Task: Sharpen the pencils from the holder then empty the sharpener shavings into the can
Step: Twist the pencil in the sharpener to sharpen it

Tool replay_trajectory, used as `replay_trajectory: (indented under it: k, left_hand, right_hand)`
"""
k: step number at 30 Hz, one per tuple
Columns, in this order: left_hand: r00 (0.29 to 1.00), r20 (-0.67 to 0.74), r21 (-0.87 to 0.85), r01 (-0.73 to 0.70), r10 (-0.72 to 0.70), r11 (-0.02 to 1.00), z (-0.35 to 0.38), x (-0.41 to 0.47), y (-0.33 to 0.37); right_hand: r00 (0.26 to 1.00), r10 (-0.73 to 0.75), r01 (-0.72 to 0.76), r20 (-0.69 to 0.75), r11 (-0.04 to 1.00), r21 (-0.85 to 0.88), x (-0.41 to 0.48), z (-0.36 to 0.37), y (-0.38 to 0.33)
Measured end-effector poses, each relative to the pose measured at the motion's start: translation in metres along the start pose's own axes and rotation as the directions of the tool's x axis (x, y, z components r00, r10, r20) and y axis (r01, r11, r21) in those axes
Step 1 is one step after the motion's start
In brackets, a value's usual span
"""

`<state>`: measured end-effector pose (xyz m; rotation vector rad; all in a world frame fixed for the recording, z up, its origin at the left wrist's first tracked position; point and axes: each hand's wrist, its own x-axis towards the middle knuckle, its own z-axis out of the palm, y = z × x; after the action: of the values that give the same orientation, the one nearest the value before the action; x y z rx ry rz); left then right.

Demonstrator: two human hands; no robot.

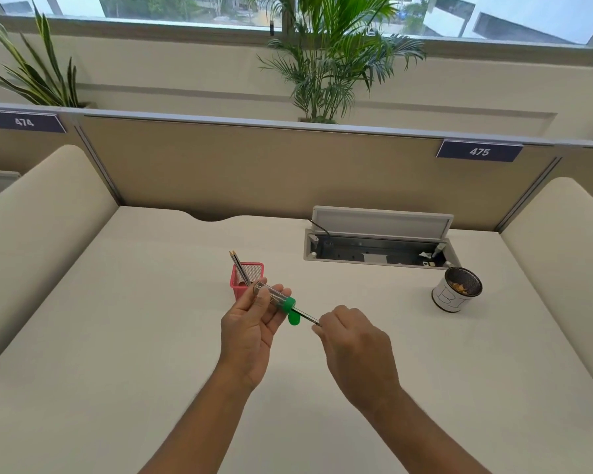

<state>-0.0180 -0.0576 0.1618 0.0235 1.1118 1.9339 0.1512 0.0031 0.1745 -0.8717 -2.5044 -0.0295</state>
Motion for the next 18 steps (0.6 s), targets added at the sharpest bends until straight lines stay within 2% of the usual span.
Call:
replay_trajectory:
  k: [1, 3, 5, 6, 9, 11, 12, 16, 18]
  left_hand:
    - [1.0, 0.001, 0.003, 0.0, 0.0, 1.0, 0.001, 0.001, 0.0]
    - [1.0, 0.003, 0.013, 0.008, -0.008, 1.0, 0.001, 0.003, 0.001]
    - [1.0, 0.011, 0.015, 0.023, -0.023, 1.0, 0.001, 0.004, 0.001]
    - [0.999, 0.015, 0.016, 0.029, -0.029, 0.999, 0.001, 0.005, 0.002]
    - [0.999, 0.024, 0.03, 0.026, -0.027, 0.999, 0.001, 0.006, 0.002]
    - [1.0, 0.023, 0.041, 0.015, -0.015, 0.999, 0.002, 0.007, 0.002]
    - [1.0, 0.02, 0.047, 0.008, -0.009, 0.999, 0.002, 0.007, 0.002]
    - [1.0, -0.001, 0.034, -0.005, 0.005, 0.999, 0.002, 0.007, 0.002]
    - [1.0, -0.008, 0.015, -0.005, 0.005, 1.0, 0.003, 0.007, 0.001]
  right_hand:
    - [0.999, 0.02, -0.02, 0.025, 1.0, 0.022, 0.0, 0.001, 0.0]
    - [0.982, 0.14, -0.158, 0.126, 0.976, 0.151, 0.004, 0.004, 0.0]
    - [0.915, 0.244, -0.353, 0.322, 0.871, 0.342, 0.01, 0.004, 0.002]
    - [0.887, 0.269, -0.416, 0.375, 0.819, 0.396, 0.014, 0.003, 0.003]
    - [0.862, 0.294, -0.478, 0.413, 0.742, 0.47, 0.022, -0.004, 0.004]
    - [0.878, 0.282, -0.449, 0.388, 0.767, 0.458, 0.021, -0.005, 0.004]
    - [0.905, 0.256, -0.39, 0.341, 0.82, 0.419, 0.019, -0.004, 0.004]
    - [0.989, 0.099, -0.118, 0.111, 0.977, 0.176, 0.012, 0.005, 0.004]
    - [0.994, 0.03, -0.038, 0.1, 0.996, 0.077, 0.01, 0.004, 0.002]
